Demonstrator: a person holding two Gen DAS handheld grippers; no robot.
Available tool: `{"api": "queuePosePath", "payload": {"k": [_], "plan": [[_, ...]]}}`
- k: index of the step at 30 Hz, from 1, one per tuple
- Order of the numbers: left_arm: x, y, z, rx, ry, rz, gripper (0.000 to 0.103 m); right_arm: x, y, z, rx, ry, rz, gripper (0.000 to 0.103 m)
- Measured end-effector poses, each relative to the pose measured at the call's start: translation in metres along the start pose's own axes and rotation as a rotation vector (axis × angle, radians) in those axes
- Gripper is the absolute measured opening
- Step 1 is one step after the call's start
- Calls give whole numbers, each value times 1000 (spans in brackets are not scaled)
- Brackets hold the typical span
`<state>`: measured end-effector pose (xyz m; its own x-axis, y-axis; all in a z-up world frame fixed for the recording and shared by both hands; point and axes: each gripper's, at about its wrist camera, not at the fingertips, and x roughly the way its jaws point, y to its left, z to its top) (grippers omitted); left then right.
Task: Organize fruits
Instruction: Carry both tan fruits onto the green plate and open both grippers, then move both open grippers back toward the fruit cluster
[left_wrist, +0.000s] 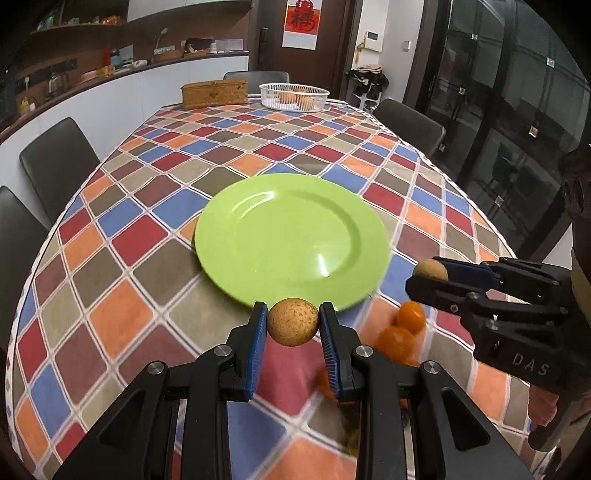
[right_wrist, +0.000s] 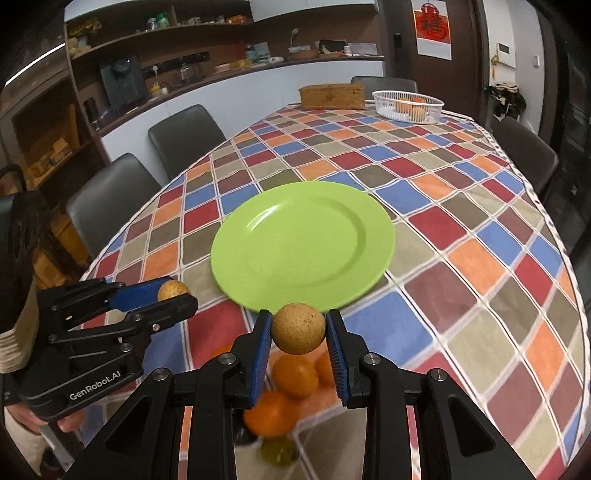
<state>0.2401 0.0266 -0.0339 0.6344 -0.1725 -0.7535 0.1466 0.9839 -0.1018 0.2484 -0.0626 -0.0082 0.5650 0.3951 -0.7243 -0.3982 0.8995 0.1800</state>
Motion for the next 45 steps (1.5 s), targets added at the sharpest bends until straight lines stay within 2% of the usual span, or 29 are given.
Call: {"api": "queuePosePath", "payload": {"k": [13, 24, 27, 31, 40, 43, 45], "plan": [[62, 16, 28, 20, 66, -5, 28, 65, -14, 33, 7, 64, 36, 31], [80, 21, 31, 14, 108, -20, 30, 87, -24, 34, 32, 112, 5, 31], [77, 22, 31, 10, 102, -22, 36, 86, -24, 32, 39, 114, 4, 32], [66, 22, 30, 6, 82, -5, 36, 77, -23, 32, 35, 94, -9, 35], [7, 8, 25, 51, -28, 43, 38, 28, -12, 29, 6, 15, -16, 35], [-18, 2, 18, 55, -66, 39, 44, 4, -4, 24, -23, -27, -27, 43], [-30, -3, 12, 60, -82, 35, 47, -7, 1, 20, -42, -48, -30, 43]]}}
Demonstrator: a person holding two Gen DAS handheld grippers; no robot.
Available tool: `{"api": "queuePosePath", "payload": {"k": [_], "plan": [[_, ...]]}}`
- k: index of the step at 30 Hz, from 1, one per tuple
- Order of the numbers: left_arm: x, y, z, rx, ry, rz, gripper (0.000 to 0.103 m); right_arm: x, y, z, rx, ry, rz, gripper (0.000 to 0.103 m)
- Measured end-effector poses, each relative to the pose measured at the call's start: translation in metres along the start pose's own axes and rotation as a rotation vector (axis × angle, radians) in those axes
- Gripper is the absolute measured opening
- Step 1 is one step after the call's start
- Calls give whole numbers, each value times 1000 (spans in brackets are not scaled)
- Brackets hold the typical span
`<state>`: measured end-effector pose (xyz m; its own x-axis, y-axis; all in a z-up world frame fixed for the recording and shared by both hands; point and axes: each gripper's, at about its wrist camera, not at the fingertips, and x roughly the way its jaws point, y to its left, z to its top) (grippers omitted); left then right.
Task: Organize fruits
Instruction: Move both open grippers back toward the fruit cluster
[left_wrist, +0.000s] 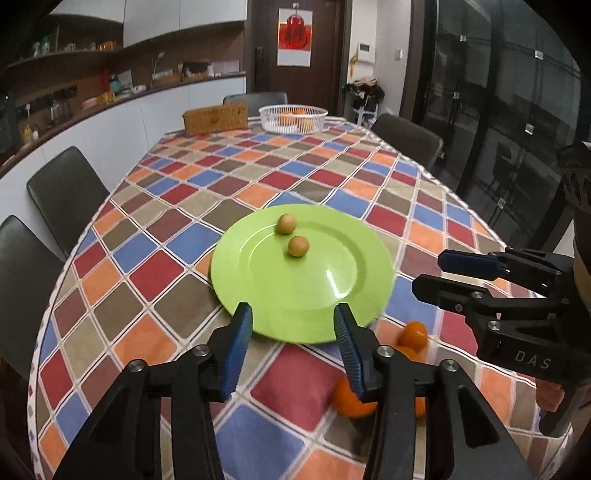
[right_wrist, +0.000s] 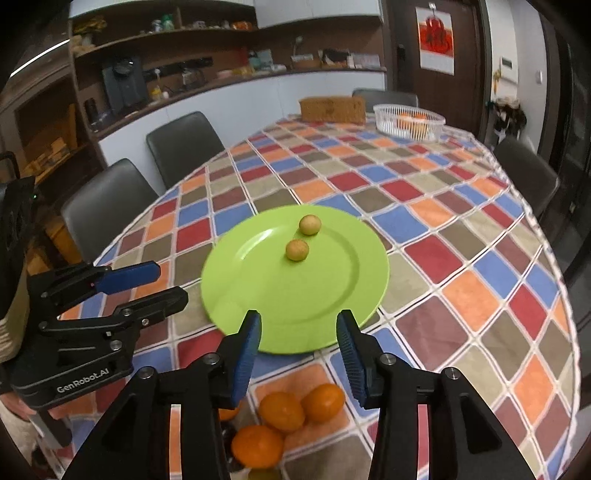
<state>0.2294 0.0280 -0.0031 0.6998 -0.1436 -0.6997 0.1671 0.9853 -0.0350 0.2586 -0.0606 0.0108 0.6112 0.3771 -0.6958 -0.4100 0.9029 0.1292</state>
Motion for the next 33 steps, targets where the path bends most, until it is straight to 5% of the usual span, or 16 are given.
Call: {"api": "queuePosePath", "payload": {"k": [14, 33], "plan": [[-73, -45, -45, 121, -109, 19, 60, -75, 17, -46, -68, -87, -24, 58], [-76, -70, -96, 230, -121, -4, 59, -97, 39, -98, -282, -117, -59, 58]]}}
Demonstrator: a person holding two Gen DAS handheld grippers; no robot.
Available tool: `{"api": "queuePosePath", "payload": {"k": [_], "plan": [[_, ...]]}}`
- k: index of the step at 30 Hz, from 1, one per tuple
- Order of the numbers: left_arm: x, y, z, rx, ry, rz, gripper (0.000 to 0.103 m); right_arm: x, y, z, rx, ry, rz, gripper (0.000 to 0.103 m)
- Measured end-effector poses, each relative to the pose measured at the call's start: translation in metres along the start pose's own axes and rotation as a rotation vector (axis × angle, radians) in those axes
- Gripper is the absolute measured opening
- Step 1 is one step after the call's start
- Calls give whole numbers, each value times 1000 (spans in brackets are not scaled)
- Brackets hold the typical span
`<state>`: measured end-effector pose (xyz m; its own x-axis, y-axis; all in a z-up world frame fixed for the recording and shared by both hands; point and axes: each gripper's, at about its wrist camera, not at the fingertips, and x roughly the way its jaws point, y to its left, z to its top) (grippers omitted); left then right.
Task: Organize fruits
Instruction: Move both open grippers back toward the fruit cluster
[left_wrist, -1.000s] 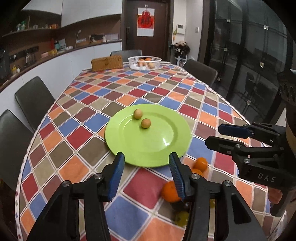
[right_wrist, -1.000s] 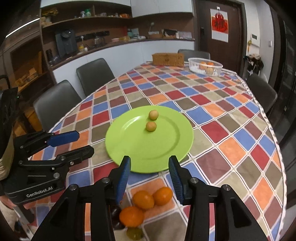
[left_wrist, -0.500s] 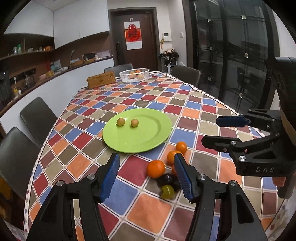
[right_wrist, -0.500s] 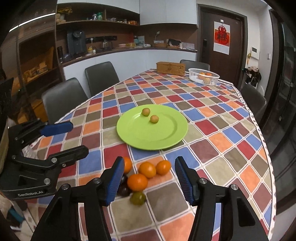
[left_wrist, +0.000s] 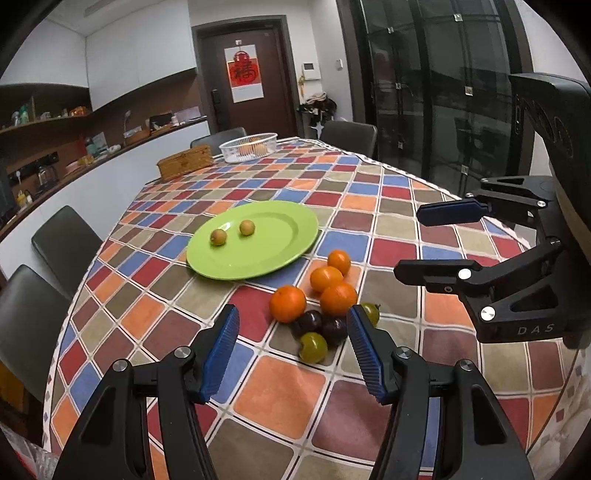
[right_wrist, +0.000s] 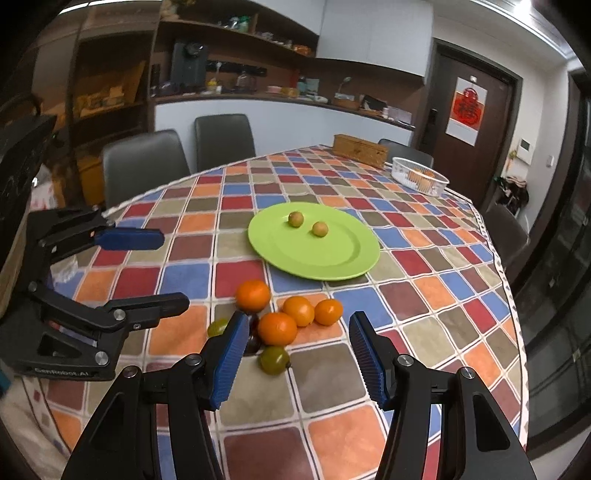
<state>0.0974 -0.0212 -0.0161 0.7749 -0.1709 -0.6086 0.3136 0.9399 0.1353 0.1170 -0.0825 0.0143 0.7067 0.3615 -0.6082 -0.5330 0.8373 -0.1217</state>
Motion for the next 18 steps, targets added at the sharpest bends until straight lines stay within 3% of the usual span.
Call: {"api": "queuePosePath", "payload": {"k": [18], "plan": [[55, -6, -27, 38, 142, -99, 43, 49, 5, -29, -33, 143, 106, 57]]}}
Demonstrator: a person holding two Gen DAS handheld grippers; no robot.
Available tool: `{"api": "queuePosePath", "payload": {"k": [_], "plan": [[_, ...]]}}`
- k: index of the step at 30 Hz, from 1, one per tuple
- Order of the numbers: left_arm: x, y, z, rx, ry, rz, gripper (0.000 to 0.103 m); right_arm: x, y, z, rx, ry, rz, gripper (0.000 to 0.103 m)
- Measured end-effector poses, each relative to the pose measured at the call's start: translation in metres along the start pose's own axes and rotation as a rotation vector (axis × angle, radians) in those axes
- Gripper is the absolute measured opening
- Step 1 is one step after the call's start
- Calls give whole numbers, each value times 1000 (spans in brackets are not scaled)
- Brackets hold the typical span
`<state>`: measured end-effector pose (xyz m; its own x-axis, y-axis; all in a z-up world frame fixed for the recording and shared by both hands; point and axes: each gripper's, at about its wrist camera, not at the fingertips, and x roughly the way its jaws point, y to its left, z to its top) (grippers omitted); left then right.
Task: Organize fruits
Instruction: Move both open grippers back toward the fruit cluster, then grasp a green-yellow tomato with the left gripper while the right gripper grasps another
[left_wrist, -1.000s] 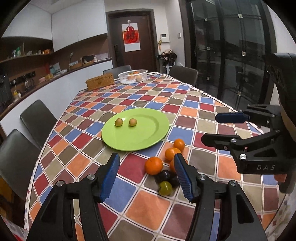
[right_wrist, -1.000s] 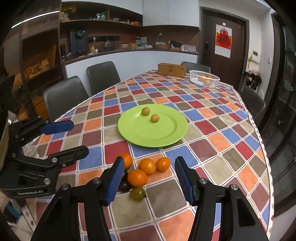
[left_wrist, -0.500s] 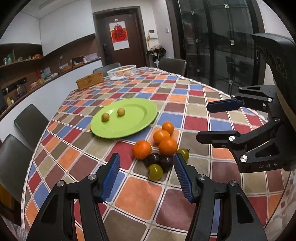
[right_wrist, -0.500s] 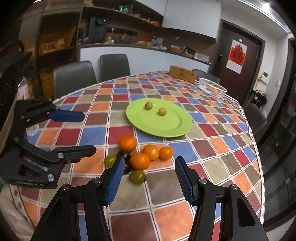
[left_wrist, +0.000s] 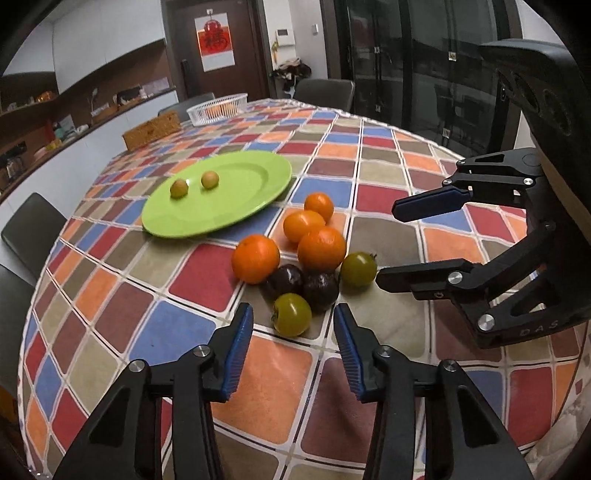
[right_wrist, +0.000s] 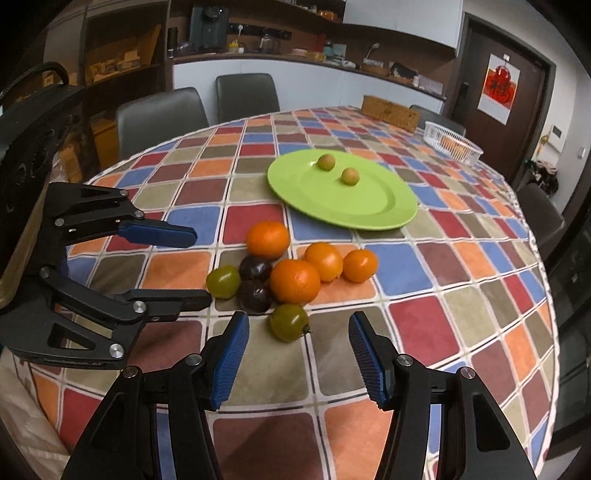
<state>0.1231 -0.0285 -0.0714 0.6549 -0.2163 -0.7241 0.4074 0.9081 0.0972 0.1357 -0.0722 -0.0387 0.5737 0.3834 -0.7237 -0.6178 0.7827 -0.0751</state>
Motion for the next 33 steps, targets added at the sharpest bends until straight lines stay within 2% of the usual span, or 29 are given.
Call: {"api": "queuePosePath", "payload": {"k": [3, 8, 17, 21, 23, 28, 33], "plan": [[7, 2, -3, -2, 15, -6, 41, 9, 0, -1, -3, 18, 17, 57], [18, 6, -3, -10, 32, -14, 38, 24, -2, -3, 7, 50, 45, 49], [30, 14, -1, -55, 65, -37, 34, 40, -10, -3, 67, 76, 94, 43], [33, 15, -1, -71, 71, -52, 30, 42, -12, -3, 83, 77, 104, 42], [34, 15, -1, -79, 75, -59, 28, 44, -12, -3, 86, 82, 111, 35], [31, 16, -1, -99, 75, -60, 27, 46, -14, -3, 100, 87, 120, 29], [23, 16, -1, -117, 56, -57, 27, 38, -13, -1, 114, 71, 116, 29]]}}
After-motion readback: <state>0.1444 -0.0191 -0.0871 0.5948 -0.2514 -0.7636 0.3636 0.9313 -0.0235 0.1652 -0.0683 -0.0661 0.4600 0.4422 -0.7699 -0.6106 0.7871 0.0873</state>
